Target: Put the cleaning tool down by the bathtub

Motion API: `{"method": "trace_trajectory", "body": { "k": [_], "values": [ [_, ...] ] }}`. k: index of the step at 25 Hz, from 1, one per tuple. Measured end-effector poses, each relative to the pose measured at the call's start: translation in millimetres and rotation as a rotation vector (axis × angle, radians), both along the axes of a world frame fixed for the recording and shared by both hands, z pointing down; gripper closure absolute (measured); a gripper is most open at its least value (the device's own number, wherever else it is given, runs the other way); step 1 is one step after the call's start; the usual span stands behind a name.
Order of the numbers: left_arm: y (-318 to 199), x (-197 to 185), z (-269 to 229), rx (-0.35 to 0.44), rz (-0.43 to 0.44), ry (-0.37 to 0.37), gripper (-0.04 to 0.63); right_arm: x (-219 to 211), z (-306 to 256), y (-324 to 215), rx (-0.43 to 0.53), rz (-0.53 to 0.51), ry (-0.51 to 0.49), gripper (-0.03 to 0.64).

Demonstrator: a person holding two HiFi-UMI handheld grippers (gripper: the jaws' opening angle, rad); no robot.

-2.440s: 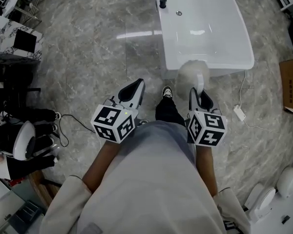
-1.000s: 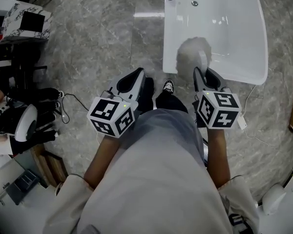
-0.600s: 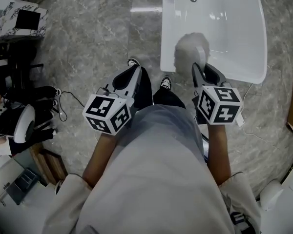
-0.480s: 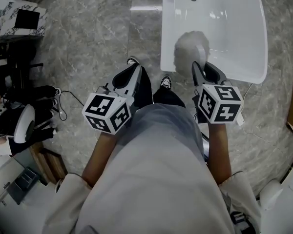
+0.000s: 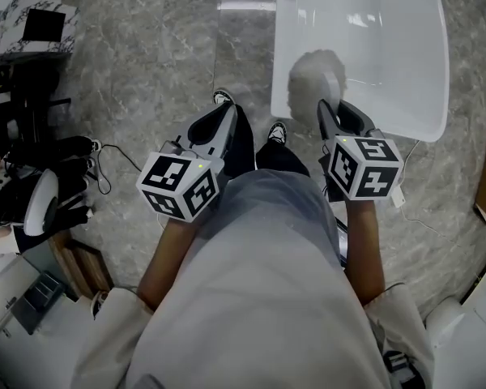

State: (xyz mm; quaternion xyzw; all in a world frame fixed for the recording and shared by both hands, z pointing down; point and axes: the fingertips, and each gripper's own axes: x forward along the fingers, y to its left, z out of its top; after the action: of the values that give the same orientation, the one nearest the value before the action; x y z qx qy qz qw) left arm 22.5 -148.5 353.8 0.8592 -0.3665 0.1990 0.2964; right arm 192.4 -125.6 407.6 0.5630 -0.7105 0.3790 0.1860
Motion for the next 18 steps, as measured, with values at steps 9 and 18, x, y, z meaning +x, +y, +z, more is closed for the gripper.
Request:
{"method": "trace_trajectory", "body": {
  "k": [9, 18],
  "values": [
    [-0.6, -15.8, 10.3, -0.019, -0.028, -0.007, 0.586, -16.1, 17.8, -8.6, -0.029, -0.026, -0.011, 0.549],
    [-2.6, -36.2, 12.4, -0.022, -0.075, -0.009, 0.586, -35.4, 45.1, -11.0, -0.087, -0.063, -0.021, 0.548]
  ]
}}
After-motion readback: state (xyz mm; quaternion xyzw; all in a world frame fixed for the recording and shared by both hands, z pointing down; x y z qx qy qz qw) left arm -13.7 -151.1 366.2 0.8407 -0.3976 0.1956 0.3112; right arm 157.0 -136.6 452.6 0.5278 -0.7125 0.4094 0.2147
